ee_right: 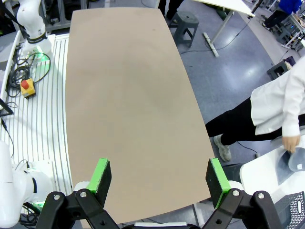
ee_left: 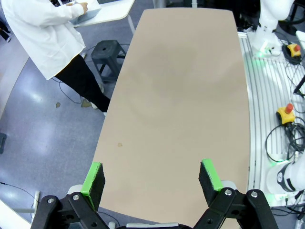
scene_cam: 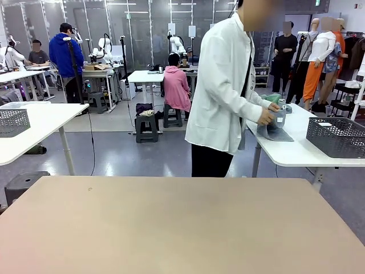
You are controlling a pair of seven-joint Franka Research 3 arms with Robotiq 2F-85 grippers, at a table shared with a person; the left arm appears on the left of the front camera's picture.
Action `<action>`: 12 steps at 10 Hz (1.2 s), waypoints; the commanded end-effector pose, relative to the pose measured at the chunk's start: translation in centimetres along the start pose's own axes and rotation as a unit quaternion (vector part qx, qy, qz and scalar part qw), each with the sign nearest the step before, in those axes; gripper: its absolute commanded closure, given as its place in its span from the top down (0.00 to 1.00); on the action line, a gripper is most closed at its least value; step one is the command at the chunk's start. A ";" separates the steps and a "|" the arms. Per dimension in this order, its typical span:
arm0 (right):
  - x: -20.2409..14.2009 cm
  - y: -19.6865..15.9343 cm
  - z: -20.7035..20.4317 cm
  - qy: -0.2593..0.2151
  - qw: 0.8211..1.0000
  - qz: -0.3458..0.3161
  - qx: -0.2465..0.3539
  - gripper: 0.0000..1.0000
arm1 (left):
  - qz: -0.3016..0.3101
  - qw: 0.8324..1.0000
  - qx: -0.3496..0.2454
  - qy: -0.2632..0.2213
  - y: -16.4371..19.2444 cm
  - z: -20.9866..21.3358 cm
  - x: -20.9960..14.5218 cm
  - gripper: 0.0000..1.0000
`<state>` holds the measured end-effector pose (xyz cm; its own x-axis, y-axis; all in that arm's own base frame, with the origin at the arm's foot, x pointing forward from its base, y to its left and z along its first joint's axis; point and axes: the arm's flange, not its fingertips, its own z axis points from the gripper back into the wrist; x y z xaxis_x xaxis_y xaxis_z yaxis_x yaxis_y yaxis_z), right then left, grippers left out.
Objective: Fold the towels and place them in the basket.
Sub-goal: When a person lays out a Towel with hook on the table, fold it in half twice.
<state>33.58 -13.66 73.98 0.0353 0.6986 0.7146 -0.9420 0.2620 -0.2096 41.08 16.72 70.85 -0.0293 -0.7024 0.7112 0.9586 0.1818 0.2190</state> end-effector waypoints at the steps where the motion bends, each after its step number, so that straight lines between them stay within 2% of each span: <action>1: 0.0 0.1 -0.1 -0.001 1.000 0.005 -0.001 1.00 | -0.002 1.000 0.001 -0.001 0.0 0.0 0.1 1.00; 12: 0.0 0.1 -0.1 -0.001 1.000 0.005 -0.001 1.00 | -0.002 1.000 0.001 -0.001 0.0 0.0 0.1 1.00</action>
<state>33.58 -13.66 73.98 0.0354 0.6987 0.7146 -0.9420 0.2621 -0.2096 41.08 16.72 70.85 -0.0293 -0.7024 0.7112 0.9586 0.1818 0.2190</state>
